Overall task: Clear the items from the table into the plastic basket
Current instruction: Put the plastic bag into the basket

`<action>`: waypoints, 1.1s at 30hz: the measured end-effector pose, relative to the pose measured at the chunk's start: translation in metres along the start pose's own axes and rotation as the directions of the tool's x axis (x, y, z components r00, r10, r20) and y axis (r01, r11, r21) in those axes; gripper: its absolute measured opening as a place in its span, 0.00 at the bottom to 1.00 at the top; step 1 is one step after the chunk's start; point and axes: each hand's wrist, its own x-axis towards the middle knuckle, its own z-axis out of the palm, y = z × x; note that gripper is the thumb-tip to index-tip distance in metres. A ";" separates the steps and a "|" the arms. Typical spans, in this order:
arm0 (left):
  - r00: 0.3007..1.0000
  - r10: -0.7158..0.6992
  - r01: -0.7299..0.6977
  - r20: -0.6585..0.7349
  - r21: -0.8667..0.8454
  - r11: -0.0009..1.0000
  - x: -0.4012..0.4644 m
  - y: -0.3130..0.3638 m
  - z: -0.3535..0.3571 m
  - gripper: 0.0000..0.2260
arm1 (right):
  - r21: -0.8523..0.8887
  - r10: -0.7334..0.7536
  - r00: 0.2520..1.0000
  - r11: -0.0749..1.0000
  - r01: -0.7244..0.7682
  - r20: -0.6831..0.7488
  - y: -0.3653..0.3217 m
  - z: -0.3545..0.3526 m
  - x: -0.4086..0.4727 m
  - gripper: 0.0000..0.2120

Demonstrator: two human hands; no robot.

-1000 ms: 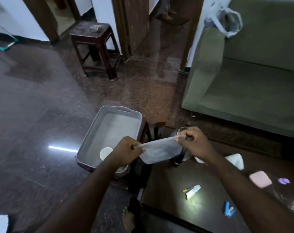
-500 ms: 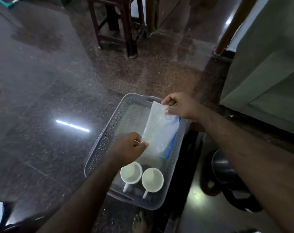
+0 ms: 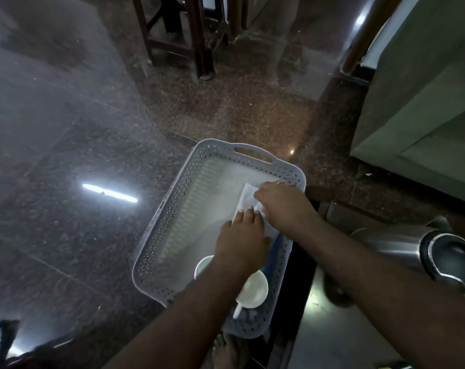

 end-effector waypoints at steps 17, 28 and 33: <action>0.967 0.106 -0.090 -0.230 0.082 0.993 -0.139 0.154 -0.113 0.09 | 0.218 0.356 0.828 0.933 -0.288 -0.432 0.012 -0.083 -0.257 0.29; 0.785 0.453 -0.385 -0.422 0.240 0.891 -0.273 0.326 -0.082 0.36 | 0.332 0.693 0.607 0.720 -0.609 -0.389 0.040 -0.063 -0.530 0.39; 0.734 0.566 -0.462 -0.375 0.335 0.821 -0.283 0.371 -0.062 0.44 | 0.339 0.829 0.476 0.556 -0.759 -0.295 0.045 -0.036 -0.610 0.40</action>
